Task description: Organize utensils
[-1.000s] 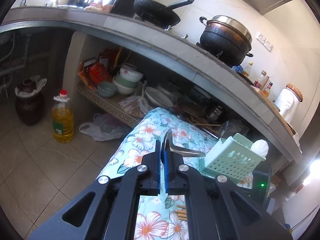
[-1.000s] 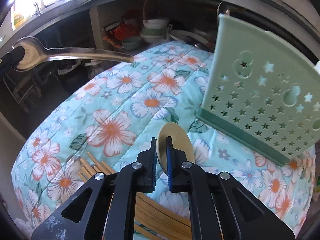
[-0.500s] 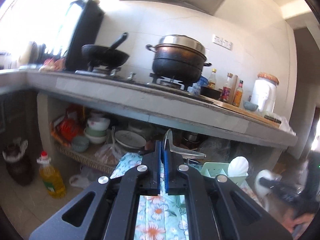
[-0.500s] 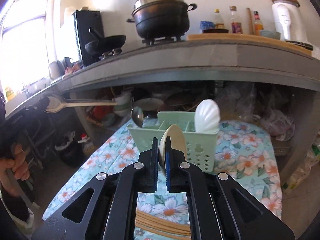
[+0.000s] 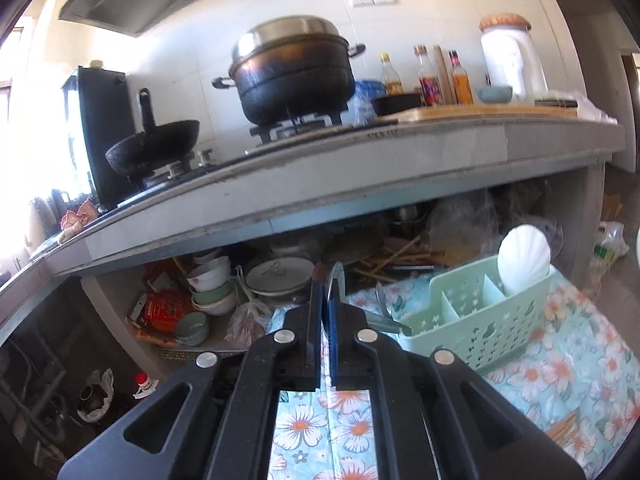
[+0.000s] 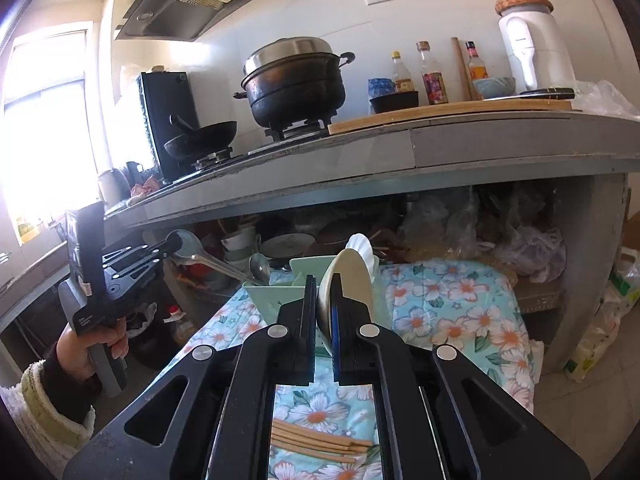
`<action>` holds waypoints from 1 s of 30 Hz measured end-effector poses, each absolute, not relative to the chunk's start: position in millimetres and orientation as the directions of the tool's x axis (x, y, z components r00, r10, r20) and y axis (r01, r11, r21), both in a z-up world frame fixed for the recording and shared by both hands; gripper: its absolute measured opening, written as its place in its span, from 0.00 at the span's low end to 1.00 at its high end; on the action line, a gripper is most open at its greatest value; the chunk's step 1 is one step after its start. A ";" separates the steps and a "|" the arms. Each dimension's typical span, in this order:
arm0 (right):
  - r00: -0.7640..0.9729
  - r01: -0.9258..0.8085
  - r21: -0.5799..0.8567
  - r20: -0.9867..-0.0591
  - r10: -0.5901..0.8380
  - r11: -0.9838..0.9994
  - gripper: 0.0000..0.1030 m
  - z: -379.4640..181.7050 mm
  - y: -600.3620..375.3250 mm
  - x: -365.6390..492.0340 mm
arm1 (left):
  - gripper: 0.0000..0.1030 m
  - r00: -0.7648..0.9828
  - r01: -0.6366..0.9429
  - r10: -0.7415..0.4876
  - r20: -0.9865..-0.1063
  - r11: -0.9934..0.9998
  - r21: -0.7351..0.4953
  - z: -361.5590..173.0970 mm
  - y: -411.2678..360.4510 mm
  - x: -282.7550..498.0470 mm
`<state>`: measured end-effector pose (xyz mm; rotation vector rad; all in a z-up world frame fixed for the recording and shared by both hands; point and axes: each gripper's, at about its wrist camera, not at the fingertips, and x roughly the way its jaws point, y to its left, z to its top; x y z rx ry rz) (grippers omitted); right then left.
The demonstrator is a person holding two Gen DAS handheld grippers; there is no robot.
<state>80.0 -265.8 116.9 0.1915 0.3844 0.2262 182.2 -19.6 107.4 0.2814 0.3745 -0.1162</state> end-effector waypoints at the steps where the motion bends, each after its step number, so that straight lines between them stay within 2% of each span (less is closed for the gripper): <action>1: 0.901 -0.183 0.229 -0.349 0.256 0.956 0.04 115.2 -266.3 80.0 | 0.02 0.920 0.168 -0.061 -0.387 0.954 0.249 105.3 -22.5 186.8; 4: 0.899 -0.182 0.230 -0.355 0.257 0.956 0.04 112.0 -266.2 78.9 | 0.02 0.902 0.199 -0.105 -0.418 0.962 0.187 100.7 -25.5 201.3; 8: 0.895 -0.176 0.248 -0.362 0.260 0.953 0.04 108.6 -271.3 79.7 | 0.03 0.865 0.253 -0.206 -0.458 0.966 0.043 97.1 -24.7 221.0; 14: 0.894 -0.165 0.266 -0.367 0.258 0.950 0.04 106.3 -278.2 79.4 | 0.05 0.845 0.289 -0.277 -0.457 0.956 -0.045 91.1 -29.5 230.5; 18: 0.892 -0.164 0.277 -0.368 0.262 0.947 0.04 105.5 -279.9 81.0 | 0.10 0.814 0.336 -0.394 -0.426 0.919 -0.207 89.0 -14.3 232.5; 21: 0.892 -0.165 0.290 -0.363 0.268 0.943 0.04 106.2 -281.3 82.8 | 0.19 0.809 0.339 -0.438 -0.391 0.892 -0.299 89.9 -1.6 230.9; 23: 0.891 -0.178 0.307 -0.354 0.286 0.935 0.04 107.6 -282.9 84.3 | 0.23 0.823 0.326 -0.431 -0.370 0.891 -0.315 92.4 4.6 225.9; 25: 0.887 -0.200 0.333 -0.339 0.315 0.922 0.04 111.5 -284.1 87.1 | 0.31 0.832 0.322 -0.429 -0.351 0.890 -0.323 95.2 10.4 218.7; 30: 0.873 -0.323 0.396 -0.225 0.432 0.859 0.04 132.7 -281.6 95.9 | 0.48 0.849 0.311 -0.421 -0.320 0.887 -0.341 95.5 28.6 192.7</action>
